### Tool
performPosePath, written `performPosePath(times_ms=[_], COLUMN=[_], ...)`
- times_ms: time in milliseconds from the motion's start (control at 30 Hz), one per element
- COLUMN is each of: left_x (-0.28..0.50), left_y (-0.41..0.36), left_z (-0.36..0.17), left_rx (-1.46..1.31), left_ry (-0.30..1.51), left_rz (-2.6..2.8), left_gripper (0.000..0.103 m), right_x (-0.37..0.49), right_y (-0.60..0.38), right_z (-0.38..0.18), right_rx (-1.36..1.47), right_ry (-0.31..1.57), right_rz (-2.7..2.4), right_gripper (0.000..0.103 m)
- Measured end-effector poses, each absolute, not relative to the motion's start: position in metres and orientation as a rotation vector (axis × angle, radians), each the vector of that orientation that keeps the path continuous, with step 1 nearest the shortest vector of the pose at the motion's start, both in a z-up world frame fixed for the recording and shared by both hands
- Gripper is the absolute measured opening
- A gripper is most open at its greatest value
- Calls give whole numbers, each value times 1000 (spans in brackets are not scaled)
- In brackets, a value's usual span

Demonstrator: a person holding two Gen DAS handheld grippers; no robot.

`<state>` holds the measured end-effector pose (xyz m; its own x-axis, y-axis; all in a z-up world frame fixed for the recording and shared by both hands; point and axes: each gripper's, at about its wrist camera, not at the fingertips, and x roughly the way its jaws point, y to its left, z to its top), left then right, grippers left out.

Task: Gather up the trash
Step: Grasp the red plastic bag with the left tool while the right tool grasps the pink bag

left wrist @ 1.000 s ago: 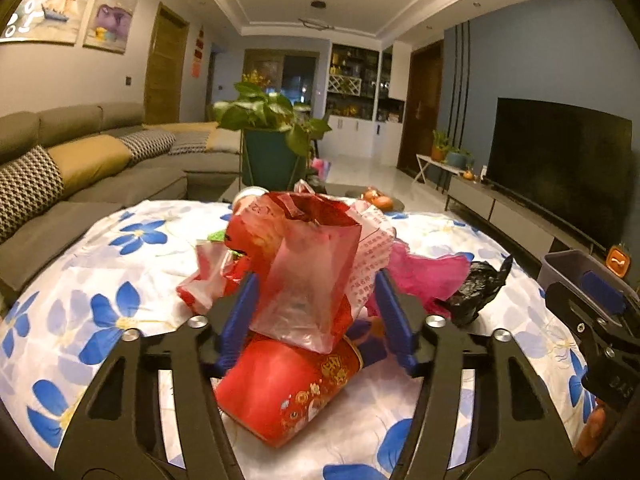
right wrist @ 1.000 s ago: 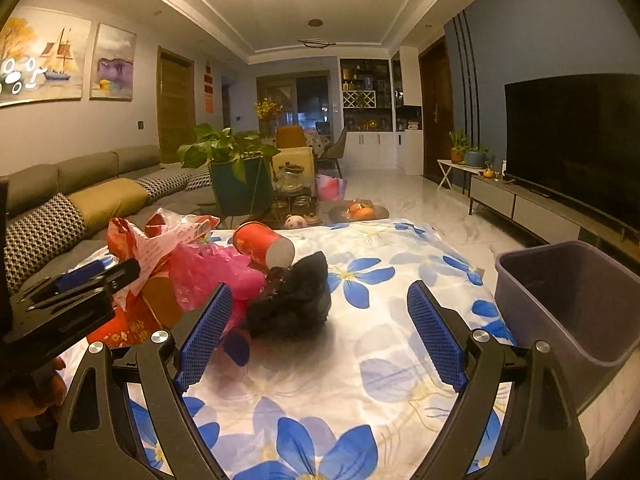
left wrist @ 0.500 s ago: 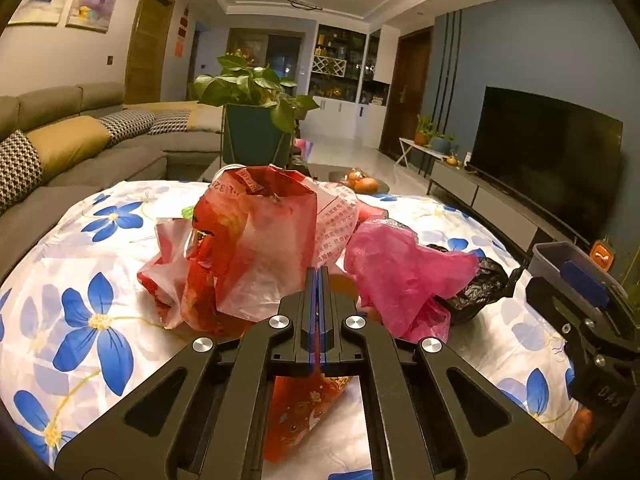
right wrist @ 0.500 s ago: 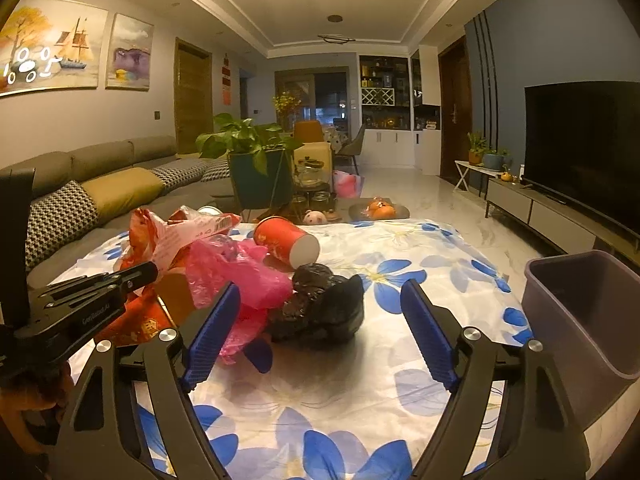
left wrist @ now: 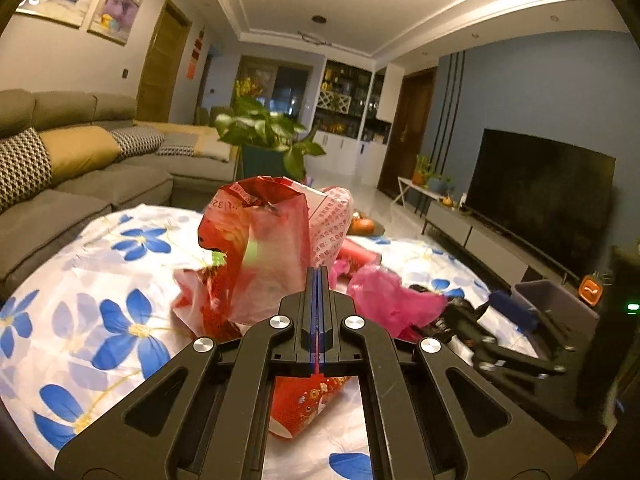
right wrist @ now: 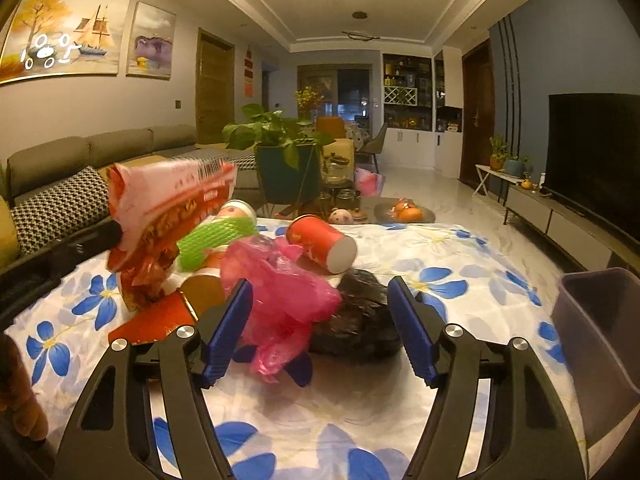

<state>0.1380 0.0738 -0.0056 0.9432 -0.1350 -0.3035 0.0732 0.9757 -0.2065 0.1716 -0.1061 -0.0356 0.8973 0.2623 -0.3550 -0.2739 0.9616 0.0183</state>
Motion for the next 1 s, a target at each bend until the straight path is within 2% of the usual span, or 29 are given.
performPosePath(times_ms=[67,167,333,367,400,467,600,1000], left_x=[134,129,126,126,125,125,122,104], left_y=[76,78,80,80,81,81,79,70], left_z=[-2,3,5,4,4,4,5,16], left_rx=[-197,-199,-190,-190,-190,-193,-195,-183], left_ry=[310,294,287,286,286,287,284,266], left_rz=[-107,-107,-106,-106,-105,-109,-114,-138], left_gripper=[0,0,0,0,0,0,0,0], right_x=[179,190,202,202,200,195,180,150], right_y=[-101,-94,-82,-81,-80,-79,-83,-139], right_z=[-37,-43,-56,-57,-57,-55,-45,3], right_rx=[-32,-48,-84,-87,-90,-95,-97,70], right_ry=[380,410,468,469,468,454,403,314], right_rz=[289,299,336,345,355,373,388,394], right_gripper=[59,56,33,22,16,10,7,7])
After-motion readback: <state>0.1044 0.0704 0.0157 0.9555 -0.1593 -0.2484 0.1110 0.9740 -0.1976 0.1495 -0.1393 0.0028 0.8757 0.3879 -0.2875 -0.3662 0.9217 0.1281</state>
